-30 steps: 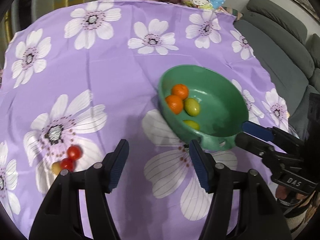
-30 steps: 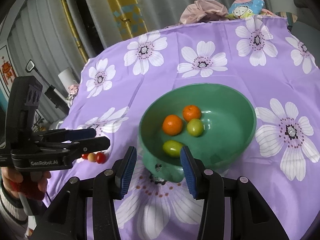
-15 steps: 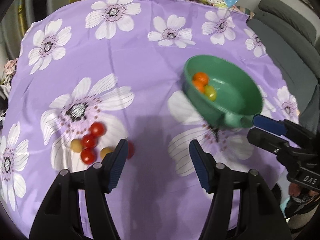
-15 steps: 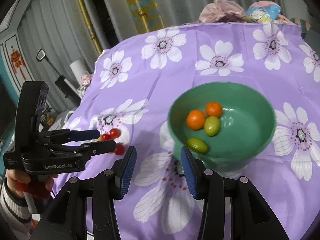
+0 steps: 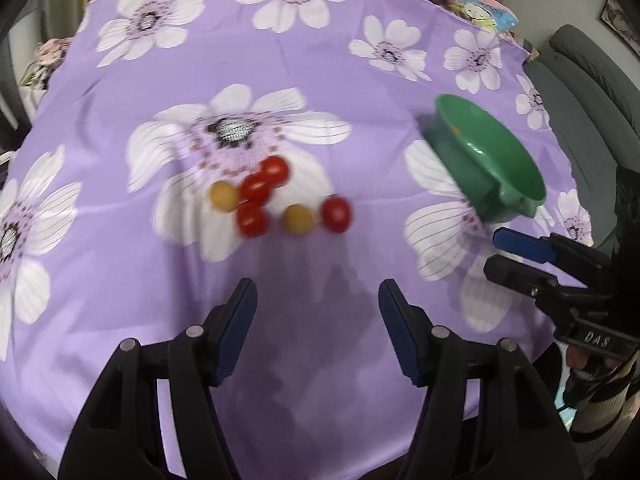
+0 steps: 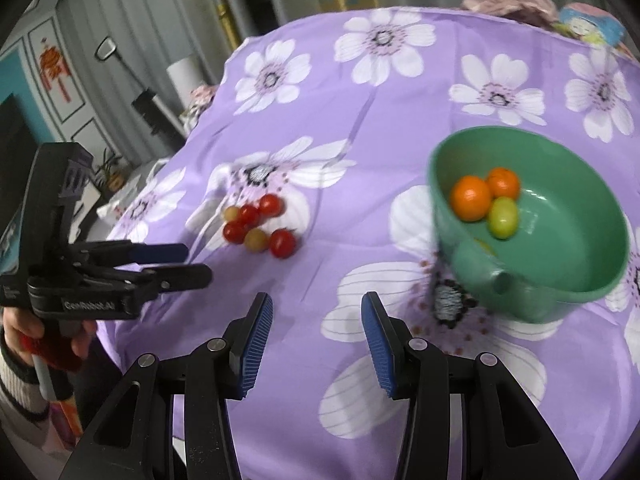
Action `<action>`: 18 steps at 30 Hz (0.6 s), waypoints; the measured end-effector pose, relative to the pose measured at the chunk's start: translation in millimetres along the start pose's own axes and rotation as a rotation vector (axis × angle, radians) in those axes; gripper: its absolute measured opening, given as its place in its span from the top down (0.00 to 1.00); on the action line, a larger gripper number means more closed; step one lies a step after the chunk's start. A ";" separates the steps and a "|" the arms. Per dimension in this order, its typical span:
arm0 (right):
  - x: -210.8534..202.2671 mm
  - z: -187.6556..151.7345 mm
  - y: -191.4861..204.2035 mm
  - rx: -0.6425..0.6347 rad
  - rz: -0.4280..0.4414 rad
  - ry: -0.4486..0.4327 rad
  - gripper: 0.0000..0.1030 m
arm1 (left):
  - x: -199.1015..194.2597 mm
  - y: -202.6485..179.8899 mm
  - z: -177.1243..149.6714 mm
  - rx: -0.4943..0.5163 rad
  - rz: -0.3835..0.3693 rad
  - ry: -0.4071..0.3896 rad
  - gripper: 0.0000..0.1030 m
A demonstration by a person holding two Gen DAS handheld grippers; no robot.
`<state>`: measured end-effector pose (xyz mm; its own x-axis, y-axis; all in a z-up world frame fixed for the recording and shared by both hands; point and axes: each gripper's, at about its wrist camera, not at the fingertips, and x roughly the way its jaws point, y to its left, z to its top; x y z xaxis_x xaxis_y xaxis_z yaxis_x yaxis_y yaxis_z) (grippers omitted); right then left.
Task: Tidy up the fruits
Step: 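Withdraw the left gripper from the bowl toward the cherry tomatoes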
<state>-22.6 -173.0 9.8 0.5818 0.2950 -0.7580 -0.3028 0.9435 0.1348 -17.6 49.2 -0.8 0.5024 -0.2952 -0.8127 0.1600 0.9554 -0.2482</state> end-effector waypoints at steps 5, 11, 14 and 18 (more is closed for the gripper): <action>14.6 -2.3 11.0 -0.016 0.020 0.045 0.54 | -3.1 19.4 -12.9 -0.043 -0.045 -0.009 0.39; 28.0 -3.1 18.1 -0.018 0.009 0.091 0.54 | -0.5 23.7 -11.7 -0.054 -0.083 -0.021 0.39; 33.3 -3.2 20.3 -0.017 0.000 0.110 0.54 | 4.3 23.2 -11.9 -0.034 -0.090 -0.007 0.40; 39.4 -1.4 28.6 -0.033 0.011 0.125 0.54 | 8.9 28.1 -14.0 -0.029 -0.117 0.008 0.40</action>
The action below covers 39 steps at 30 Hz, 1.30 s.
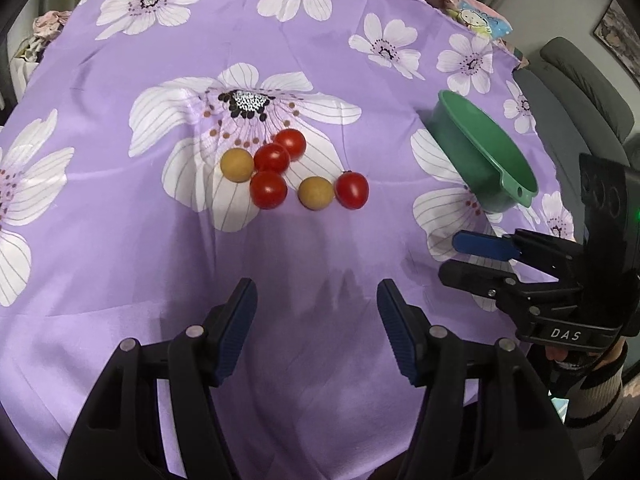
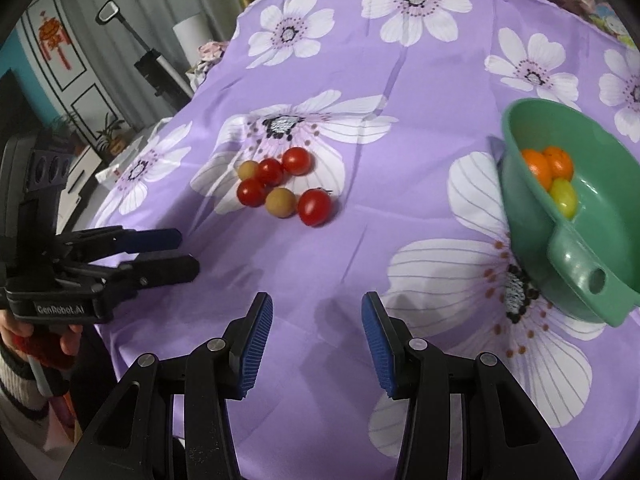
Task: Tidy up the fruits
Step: 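Withdraw the left gripper from the bowl toward the cherry tomatoes, then close the left gripper on a yellow cherry tomato while the right gripper grasps another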
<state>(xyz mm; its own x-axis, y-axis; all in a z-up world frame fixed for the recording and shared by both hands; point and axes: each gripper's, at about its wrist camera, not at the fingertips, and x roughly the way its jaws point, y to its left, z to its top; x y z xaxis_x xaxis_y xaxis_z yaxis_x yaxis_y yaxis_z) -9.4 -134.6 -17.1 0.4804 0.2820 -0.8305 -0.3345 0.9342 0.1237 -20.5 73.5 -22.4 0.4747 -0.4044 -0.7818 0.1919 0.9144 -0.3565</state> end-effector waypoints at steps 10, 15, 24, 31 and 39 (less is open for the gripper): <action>15.6 15.2 8.3 0.012 0.016 0.016 0.54 | -6.4 16.4 4.5 -0.023 -0.038 -0.030 0.40; 20.2 19.8 15.2 0.000 0.051 0.026 0.54 | -6.0 21.7 9.2 -0.026 -0.041 -0.038 0.43; 38.3 43.6 27.1 -0.052 0.053 0.045 0.55 | -12.3 28.8 24.1 0.017 0.003 -0.082 0.53; 58.5 57.8 36.4 -0.125 0.067 0.081 0.59 | -11.4 41.5 38.5 0.038 0.037 -0.088 0.54; 78.9 70.4 29.7 -0.175 0.004 0.128 0.60 | 1.8 47.9 54.5 0.099 0.085 -0.056 0.57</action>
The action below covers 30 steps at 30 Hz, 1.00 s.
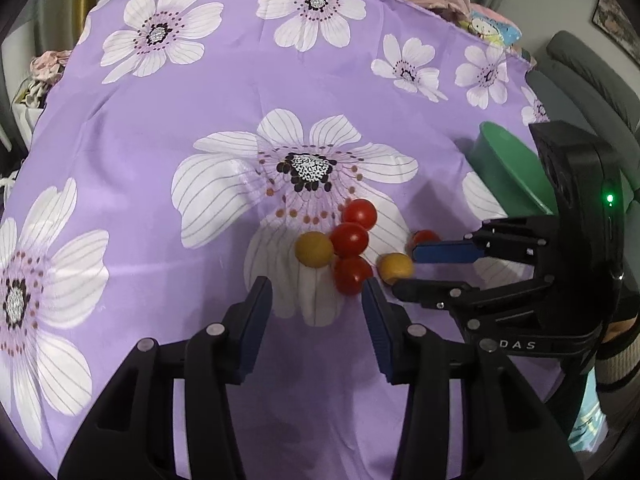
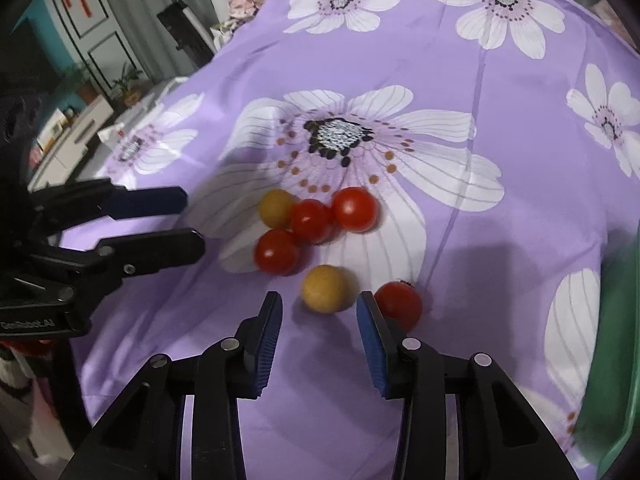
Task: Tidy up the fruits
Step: 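Close the left gripper on a yellow cherry tomato while the right gripper grasps another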
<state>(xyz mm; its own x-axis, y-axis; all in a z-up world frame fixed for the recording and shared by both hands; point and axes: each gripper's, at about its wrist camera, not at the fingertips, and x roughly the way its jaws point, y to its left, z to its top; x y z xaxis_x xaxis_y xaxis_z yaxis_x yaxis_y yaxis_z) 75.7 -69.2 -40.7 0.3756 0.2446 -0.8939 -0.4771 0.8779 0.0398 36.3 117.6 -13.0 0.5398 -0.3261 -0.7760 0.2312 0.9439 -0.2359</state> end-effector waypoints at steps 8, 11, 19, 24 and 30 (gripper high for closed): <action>13.8 8.4 2.3 -0.098 0.006 0.028 0.72 | 12.7 3.7 15.8 0.066 0.035 0.012 0.58; 11.3 6.1 -1.0 -0.108 0.010 0.022 0.72 | 16.2 0.7 19.7 0.111 0.048 0.021 0.59; -8.6 -13.1 -19.7 -0.037 0.098 -0.033 0.72 | 38.2 -18.4 28.1 0.254 0.054 0.069 0.62; -11.1 -17.9 -24.1 -0.031 0.115 -0.040 0.72 | 47.0 -18.7 35.5 0.276 0.090 0.076 0.67; -7.8 -15.6 -23.3 -0.029 0.127 -0.049 0.72 | 60.8 -12.1 32.2 0.265 0.082 0.155 0.71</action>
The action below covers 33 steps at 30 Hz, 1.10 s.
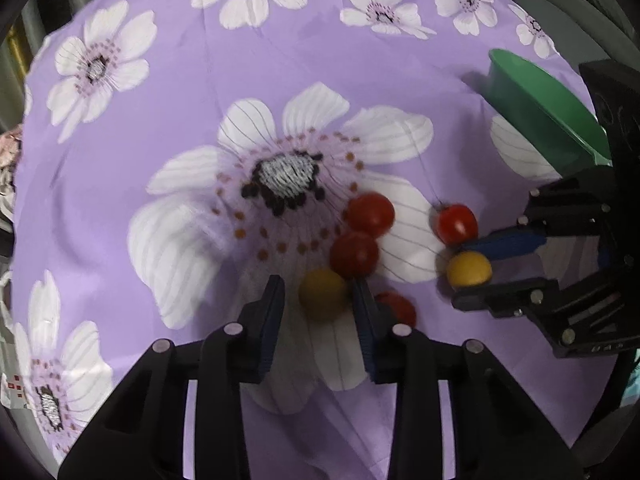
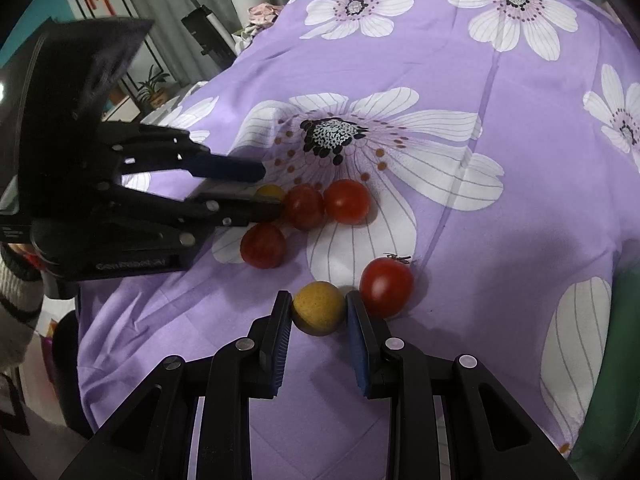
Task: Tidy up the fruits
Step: 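Close the left gripper on a yellow cherry tomato while the right gripper grasps another, then carry the yellow cherry tomatoes in both grippers over the green bowl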
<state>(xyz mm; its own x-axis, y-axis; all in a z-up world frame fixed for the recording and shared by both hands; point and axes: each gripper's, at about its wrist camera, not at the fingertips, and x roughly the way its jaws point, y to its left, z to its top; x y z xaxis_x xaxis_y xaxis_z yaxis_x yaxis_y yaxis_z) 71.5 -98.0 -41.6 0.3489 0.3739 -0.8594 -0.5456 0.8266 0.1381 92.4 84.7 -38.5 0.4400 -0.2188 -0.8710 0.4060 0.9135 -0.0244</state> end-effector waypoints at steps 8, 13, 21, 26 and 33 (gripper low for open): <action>3.0 0.2 -1.0 0.009 0.009 -0.004 0.72 | 7.5 -0.6 3.3 -0.037 -0.017 -0.012 0.74; 6.5 -0.4 -4.1 0.019 0.012 0.001 0.72 | 3.8 -1.0 0.5 -0.069 -0.022 -0.033 0.74; -5.4 -3.9 -0.5 0.039 0.026 -0.029 0.72 | -31.9 -0.5 -21.4 -0.173 -0.064 -0.103 0.74; -15.2 -11.8 5.4 0.066 0.025 -0.036 0.72 | -45.2 -16.7 -36.8 -0.179 -0.096 -0.097 0.74; -35.7 -23.9 12.9 0.096 0.013 -0.067 0.72 | -65.1 -39.3 -44.7 -0.178 -0.140 -0.132 0.74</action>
<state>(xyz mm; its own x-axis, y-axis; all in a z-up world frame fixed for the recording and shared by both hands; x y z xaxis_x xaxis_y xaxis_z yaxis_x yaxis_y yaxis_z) 33.8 -110.8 -20.9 0.3940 0.4098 -0.8227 -0.4766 0.8564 0.1984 12.0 78.3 -2.8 0.4951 -0.3793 -0.7816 0.3277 0.9147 -0.2364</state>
